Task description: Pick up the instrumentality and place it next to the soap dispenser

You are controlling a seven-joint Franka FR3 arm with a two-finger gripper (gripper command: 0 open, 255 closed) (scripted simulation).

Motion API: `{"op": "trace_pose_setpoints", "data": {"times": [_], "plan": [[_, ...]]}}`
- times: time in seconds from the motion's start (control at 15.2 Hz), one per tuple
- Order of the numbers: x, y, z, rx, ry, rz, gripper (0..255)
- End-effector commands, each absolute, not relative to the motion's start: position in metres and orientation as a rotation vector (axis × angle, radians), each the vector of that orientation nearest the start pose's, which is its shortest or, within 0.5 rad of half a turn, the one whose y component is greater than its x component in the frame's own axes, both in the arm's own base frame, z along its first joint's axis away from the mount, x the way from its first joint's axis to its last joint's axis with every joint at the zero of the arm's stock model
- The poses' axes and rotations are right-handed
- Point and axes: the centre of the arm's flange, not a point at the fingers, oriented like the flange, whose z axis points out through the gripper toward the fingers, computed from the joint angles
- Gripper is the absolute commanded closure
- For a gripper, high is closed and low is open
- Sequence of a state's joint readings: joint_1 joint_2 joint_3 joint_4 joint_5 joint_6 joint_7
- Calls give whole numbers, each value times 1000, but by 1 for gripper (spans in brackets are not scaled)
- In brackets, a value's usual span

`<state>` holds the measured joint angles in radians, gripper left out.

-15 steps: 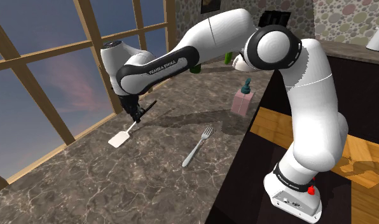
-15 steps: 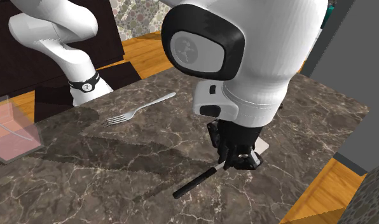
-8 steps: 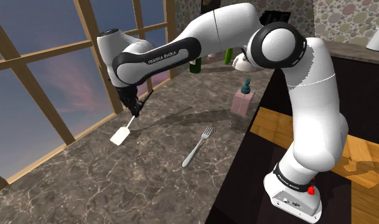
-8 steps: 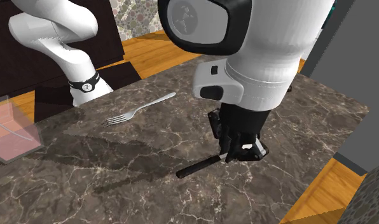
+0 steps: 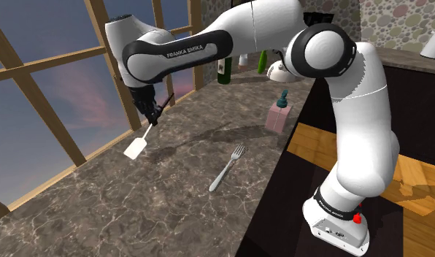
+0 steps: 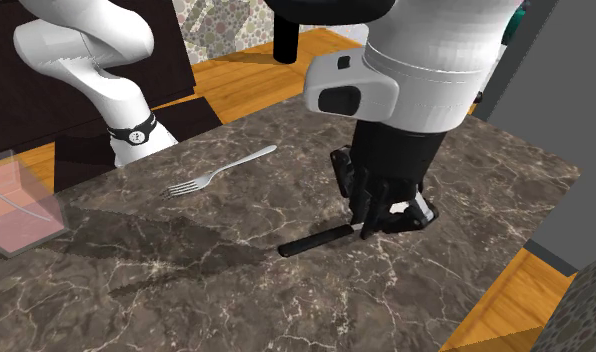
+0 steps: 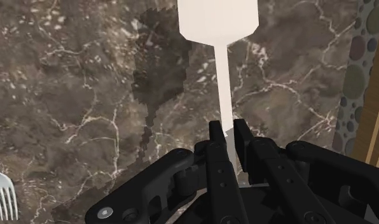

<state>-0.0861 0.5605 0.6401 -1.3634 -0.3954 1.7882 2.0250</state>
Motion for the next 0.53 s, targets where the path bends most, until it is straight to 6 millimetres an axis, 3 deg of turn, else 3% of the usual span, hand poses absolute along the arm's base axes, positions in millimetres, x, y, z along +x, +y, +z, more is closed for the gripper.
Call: {"op": "trace_pose_setpoints", "data": {"times": [0.0,0.46], "plan": [[648,255,449,-2383,2112,-80,255],[648,255,486,-2383,2112,-80,255]]}}
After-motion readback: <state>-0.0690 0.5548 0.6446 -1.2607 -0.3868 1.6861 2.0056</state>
